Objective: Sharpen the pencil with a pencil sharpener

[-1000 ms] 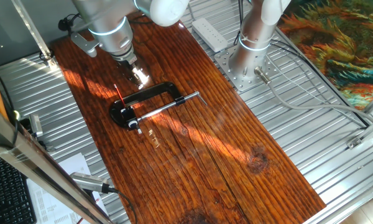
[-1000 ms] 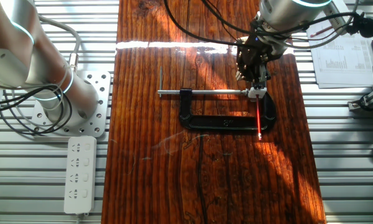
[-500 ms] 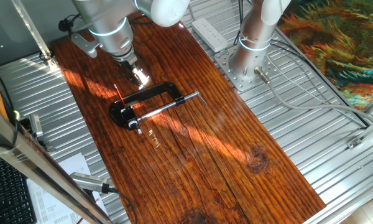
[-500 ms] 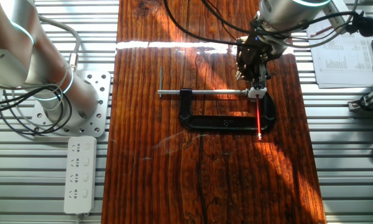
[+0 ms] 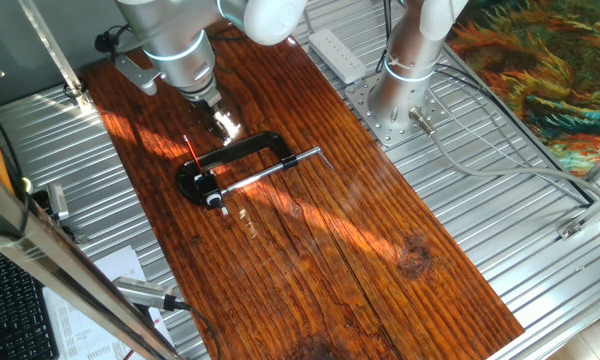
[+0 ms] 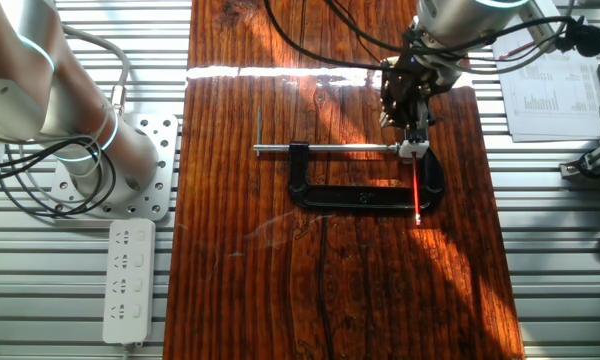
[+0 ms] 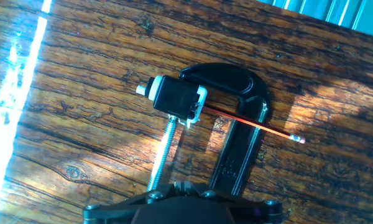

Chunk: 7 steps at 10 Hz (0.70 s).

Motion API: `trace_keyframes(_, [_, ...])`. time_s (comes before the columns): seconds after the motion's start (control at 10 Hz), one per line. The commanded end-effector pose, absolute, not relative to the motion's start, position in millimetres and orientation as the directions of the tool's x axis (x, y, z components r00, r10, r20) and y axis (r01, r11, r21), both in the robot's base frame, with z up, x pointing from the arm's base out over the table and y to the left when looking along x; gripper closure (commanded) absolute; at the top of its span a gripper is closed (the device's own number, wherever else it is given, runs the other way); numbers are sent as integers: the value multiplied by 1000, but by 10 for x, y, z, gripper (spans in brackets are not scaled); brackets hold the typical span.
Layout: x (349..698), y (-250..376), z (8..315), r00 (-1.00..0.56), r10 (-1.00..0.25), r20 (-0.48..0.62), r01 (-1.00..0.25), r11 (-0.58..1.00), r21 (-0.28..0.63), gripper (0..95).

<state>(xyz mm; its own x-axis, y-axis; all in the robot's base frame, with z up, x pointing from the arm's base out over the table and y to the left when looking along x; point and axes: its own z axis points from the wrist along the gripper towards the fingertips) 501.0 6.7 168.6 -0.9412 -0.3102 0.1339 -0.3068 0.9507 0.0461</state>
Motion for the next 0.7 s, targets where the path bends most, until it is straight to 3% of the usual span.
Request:
trace_keyframes(0.1, [5017, 70, 1686, -941, -311, 134, -308, 950, 45, 950])
trace_keyframes(0.7, [5351, 196, 1671, -908, -397, 132, -396, 917, 37, 950])
